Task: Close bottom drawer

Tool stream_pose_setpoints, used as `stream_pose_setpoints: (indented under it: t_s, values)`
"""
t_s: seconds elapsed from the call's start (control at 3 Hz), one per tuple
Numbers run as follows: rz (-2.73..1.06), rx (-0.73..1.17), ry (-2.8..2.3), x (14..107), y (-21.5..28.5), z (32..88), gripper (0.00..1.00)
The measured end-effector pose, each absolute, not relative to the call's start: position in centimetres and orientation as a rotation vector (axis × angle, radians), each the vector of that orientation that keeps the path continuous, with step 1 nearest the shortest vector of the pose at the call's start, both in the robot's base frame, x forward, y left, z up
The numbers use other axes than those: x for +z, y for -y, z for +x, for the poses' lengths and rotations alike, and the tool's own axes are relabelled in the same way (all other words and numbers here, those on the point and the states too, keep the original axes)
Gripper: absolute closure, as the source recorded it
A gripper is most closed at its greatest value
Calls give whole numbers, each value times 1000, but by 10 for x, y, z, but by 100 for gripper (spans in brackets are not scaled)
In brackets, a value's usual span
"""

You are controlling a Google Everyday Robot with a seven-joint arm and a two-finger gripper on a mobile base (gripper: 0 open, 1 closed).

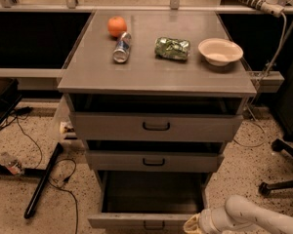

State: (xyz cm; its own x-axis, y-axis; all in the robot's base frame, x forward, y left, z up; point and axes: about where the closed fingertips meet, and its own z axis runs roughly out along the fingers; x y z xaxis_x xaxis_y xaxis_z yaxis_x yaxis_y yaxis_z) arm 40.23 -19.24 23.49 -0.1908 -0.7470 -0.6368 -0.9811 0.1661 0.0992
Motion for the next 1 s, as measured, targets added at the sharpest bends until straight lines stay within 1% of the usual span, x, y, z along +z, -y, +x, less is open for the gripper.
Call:
stream_pose_setpoints:
  t_s: [0.33,1.0]
  values:
    - [-1660,709,-2022,222,184,404,100]
    - [-1674,640,-2101,196,179,407,100]
